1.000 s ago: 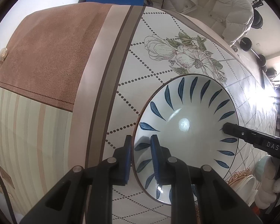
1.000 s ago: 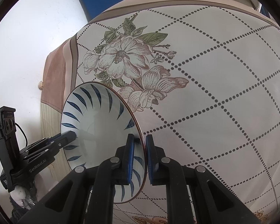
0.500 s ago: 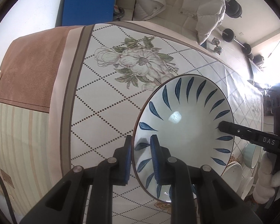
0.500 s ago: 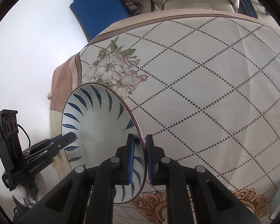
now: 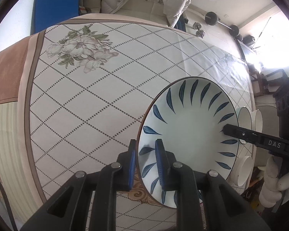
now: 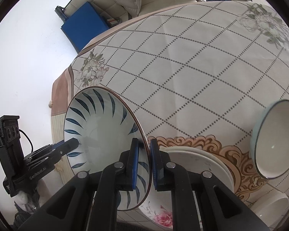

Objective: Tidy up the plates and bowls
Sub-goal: 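Lift the blue-striped plate and carry it toward the plate stack, then lower the blue-striped plate onto the pink-flower plate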

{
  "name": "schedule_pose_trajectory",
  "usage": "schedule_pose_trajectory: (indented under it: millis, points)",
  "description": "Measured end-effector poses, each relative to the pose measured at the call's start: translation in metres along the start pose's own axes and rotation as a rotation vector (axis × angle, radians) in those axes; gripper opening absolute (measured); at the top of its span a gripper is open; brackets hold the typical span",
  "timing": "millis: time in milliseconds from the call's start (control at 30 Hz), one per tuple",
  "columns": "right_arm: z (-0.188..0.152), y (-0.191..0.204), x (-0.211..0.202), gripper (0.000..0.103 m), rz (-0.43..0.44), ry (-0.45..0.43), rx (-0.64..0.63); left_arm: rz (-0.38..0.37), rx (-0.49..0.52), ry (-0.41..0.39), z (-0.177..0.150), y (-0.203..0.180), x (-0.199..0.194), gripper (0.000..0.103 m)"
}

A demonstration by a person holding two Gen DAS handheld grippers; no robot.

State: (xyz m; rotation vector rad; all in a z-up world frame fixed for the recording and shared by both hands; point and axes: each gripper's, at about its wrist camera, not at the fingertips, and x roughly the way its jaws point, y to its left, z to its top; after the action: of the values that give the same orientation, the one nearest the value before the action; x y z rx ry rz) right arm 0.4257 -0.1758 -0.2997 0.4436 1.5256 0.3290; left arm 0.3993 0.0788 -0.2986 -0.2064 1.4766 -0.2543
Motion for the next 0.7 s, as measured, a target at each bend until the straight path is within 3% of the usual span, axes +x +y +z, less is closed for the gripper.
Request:
schedule_pose_trajectory:
  millis: [200, 400, 500, 700]
  points:
    - [-0.045, -0.054, -0.010, 0.014, -0.011, 0.000, 0.055, -0.006, 0.053, 0.049, -0.033, -0.045, 0.021, 0.016]
    - [-0.072, -0.093, -0.002, 0.014, -0.025, 0.014, 0.096, 0.003, 0.088, 0.119, -0.056, -0.066, 0.053, 0.016]
    - [-0.083, -0.105, 0.006, 0.014, -0.034, 0.027, 0.097, -0.004, 0.083, 0.150, -0.066, -0.067, 0.066, 0.016]
    - [-0.094, -0.112, 0.018, 0.014, -0.052, 0.049, 0.074, 0.052, 0.104, 0.161, -0.079, -0.075, 0.080, 0.016]
